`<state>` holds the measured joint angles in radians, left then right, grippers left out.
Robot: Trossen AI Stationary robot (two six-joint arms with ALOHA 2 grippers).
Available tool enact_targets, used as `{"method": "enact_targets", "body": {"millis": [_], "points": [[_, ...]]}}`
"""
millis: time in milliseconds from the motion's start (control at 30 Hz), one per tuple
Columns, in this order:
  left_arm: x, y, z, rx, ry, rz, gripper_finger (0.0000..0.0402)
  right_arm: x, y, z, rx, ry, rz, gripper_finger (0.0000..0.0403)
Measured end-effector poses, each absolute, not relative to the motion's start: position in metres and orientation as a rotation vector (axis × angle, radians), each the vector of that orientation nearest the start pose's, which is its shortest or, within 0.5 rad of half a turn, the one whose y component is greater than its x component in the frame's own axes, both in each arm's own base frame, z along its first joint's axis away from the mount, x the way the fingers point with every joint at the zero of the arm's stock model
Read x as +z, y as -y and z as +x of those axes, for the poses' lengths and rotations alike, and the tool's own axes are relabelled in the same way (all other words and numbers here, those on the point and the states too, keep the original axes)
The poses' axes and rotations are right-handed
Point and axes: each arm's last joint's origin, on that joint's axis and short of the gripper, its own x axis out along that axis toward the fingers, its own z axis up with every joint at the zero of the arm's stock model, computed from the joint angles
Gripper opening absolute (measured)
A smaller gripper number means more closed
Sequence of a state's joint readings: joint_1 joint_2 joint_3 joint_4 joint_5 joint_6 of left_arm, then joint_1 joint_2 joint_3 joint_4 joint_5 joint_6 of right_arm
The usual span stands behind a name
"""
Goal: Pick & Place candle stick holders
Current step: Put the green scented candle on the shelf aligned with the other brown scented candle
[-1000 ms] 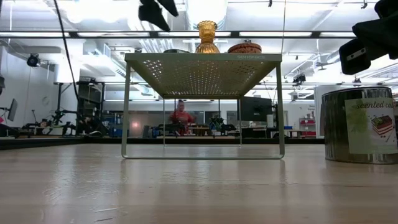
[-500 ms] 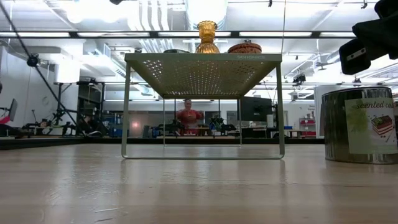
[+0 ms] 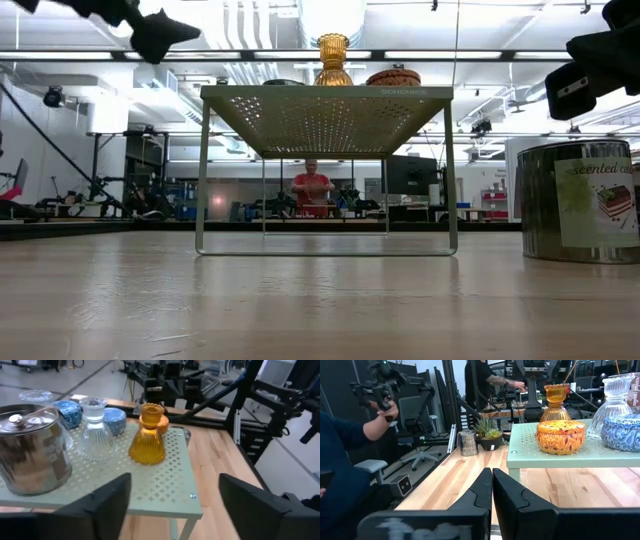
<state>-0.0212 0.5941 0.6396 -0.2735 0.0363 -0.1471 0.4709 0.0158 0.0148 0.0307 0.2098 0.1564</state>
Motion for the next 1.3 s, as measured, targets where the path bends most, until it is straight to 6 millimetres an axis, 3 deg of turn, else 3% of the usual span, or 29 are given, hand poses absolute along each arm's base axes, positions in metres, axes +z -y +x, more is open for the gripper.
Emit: {"method": "enact_targets", "body": {"millis": [433, 867, 1133, 1300], "points": [[0.257, 0.004, 0.118, -0.037, -0.100, -0.105, 0.0013, 0.170, -0.039, 0.089, 0.263, 0.008, 0.166, 0.0009], [0.211, 0.005, 0.099, -0.064, -0.010, -0.023, 0.0005, 0.170, -0.039, 0.089, 0.263, 0.008, 0.166, 0.0009], [0.198, 0.004, 0.089, -0.061, 0.077, -0.011, 0.0009, 0.170, -0.039, 0.089, 0.262, 0.007, 0.166, 0.0009], [0.189, 0.004, 0.092, -0.057, 0.029, 0.003, 0.0008, 0.170, -0.039, 0.089, 0.262, 0.008, 0.166, 0.0009]]}}
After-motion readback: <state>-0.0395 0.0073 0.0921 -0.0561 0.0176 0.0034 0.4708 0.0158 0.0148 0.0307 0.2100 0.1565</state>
